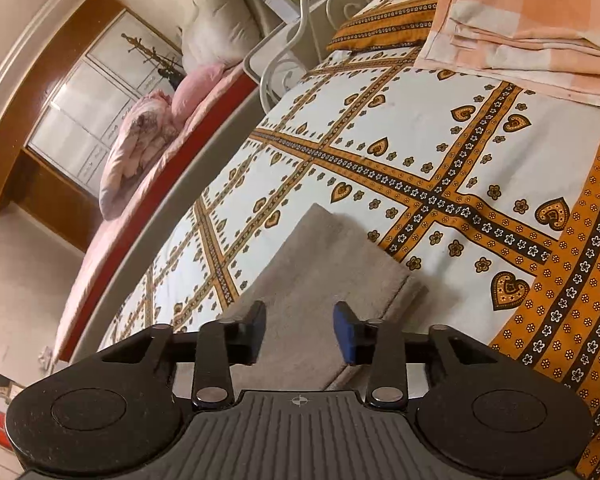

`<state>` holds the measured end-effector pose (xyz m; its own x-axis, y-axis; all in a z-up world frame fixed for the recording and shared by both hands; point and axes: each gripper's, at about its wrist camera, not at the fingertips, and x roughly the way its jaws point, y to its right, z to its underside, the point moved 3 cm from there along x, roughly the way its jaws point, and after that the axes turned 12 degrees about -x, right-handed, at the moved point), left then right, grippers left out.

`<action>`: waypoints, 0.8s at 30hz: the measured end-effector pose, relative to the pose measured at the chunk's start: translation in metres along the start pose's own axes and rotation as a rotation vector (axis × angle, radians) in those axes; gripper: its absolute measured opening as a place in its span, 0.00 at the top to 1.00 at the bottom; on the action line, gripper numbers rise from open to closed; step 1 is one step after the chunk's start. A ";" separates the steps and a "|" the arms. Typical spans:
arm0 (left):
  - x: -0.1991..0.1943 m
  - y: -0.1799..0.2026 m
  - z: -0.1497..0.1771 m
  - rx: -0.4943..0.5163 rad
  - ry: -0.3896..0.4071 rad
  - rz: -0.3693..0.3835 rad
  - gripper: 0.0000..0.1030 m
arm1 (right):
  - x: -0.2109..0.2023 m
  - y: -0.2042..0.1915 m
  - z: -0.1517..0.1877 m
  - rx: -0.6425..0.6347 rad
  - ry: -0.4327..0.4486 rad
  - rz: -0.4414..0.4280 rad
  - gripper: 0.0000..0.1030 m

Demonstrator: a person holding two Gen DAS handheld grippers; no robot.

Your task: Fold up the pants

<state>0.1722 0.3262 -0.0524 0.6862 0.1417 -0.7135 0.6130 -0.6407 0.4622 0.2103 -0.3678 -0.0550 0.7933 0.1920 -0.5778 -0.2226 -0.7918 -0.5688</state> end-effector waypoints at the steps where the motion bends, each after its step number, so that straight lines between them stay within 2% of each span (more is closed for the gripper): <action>1: 0.006 0.000 0.000 0.017 -0.009 -0.007 0.82 | 0.000 0.001 0.000 -0.001 -0.003 0.001 0.61; 4: -0.001 0.004 -0.008 0.052 0.055 0.037 0.89 | 0.000 0.003 0.001 0.010 -0.002 0.006 0.61; 6: -0.022 0.008 -0.015 0.042 0.170 0.146 0.89 | -0.001 0.004 0.001 0.014 0.002 0.006 0.61; 7: -0.029 0.014 -0.015 0.094 0.227 0.151 0.89 | -0.002 0.004 0.001 0.012 0.006 0.005 0.61; 8: -0.023 0.017 -0.012 0.136 0.227 0.103 0.89 | -0.002 0.004 0.001 0.009 0.008 0.003 0.61; 10: 0.014 0.001 -0.005 0.084 0.039 -0.026 0.89 | -0.001 0.004 0.001 0.008 0.002 0.002 0.61; 12: 0.013 -0.006 -0.008 0.043 0.038 0.007 0.88 | 0.000 0.003 0.001 0.015 -0.004 -0.003 0.61; 15: 0.001 -0.002 -0.006 0.042 0.037 0.004 0.77 | -0.001 0.001 0.001 0.011 -0.004 -0.018 0.61; 16: -0.004 -0.003 -0.006 0.035 0.048 -0.027 0.62 | -0.001 0.000 0.001 0.007 0.000 -0.022 0.61; 17: -0.013 -0.004 -0.007 0.023 0.084 -0.072 0.52 | -0.002 0.000 0.000 0.005 0.002 -0.022 0.61; 18: -0.023 -0.004 -0.009 0.015 0.150 -0.102 0.40 | -0.002 0.000 0.000 0.007 0.003 -0.022 0.60; 19: -0.034 -0.001 -0.012 0.018 0.231 -0.114 0.38 | -0.002 0.000 0.001 0.012 0.004 -0.024 0.60; 20: -0.043 0.006 -0.014 0.046 0.287 -0.095 0.38 | -0.002 0.000 0.000 0.015 0.006 -0.026 0.60; 22: -0.047 0.026 -0.011 0.098 0.322 -0.014 0.38 | 0.000 -0.002 0.000 0.007 0.007 -0.024 0.60; 24: -0.041 0.053 -0.003 0.171 0.305 0.071 0.36 | 0.003 -0.009 0.000 -0.004 0.003 -0.027 0.60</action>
<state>0.1779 0.2889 0.0025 0.8258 0.2948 -0.4808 0.5030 -0.7706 0.3913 0.2151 -0.3602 -0.0517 0.8004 0.2116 -0.5608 -0.1988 -0.7890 -0.5814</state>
